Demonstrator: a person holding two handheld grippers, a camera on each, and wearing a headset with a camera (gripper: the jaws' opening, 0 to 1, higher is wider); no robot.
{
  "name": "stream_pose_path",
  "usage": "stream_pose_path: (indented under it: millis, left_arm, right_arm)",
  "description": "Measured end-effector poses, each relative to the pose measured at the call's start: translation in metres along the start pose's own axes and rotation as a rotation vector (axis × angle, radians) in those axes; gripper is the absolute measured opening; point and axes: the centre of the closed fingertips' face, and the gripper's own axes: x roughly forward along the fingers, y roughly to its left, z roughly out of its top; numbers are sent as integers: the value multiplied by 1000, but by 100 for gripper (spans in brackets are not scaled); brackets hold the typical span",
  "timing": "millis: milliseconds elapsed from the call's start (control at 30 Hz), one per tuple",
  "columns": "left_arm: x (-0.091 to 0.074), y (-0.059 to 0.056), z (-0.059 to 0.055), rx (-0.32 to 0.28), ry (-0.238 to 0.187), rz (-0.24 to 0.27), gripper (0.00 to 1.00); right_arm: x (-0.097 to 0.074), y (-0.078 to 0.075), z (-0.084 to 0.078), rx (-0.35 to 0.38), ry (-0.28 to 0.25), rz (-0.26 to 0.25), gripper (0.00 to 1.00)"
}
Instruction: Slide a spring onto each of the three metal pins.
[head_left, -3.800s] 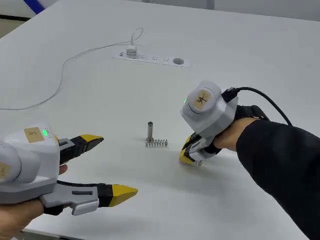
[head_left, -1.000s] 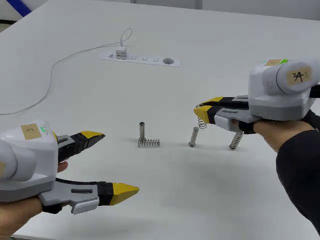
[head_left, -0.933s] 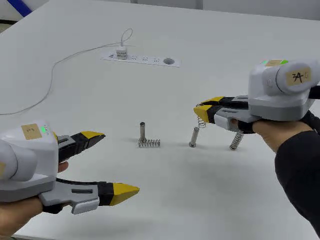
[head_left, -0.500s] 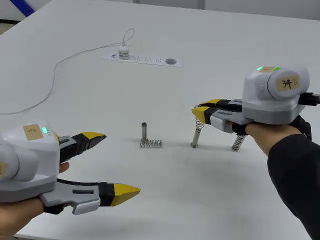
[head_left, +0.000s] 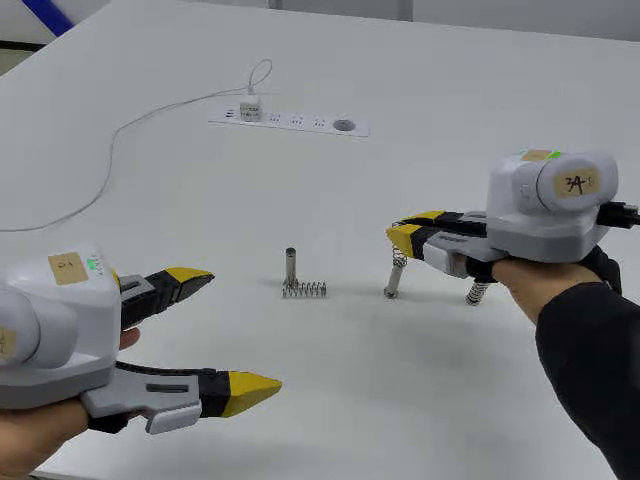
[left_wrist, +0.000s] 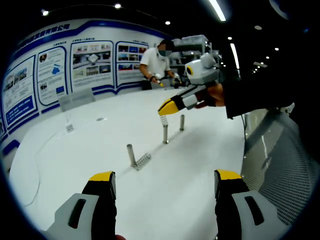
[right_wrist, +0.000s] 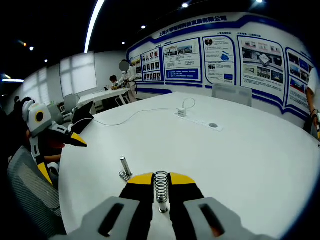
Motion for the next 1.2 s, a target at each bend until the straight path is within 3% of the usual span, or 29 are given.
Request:
stream_pose_path:
  millis: [533, 1200]
  left_arm:
    - [0, 0, 1, 3, -1, 0, 82]
    - [-1, 1, 0, -5, -1, 5, 82]
  right_arm:
    - [-1, -1, -16, -12, 30, -3, 12]
    - [11, -3, -47, -30, 140, -24, 12]
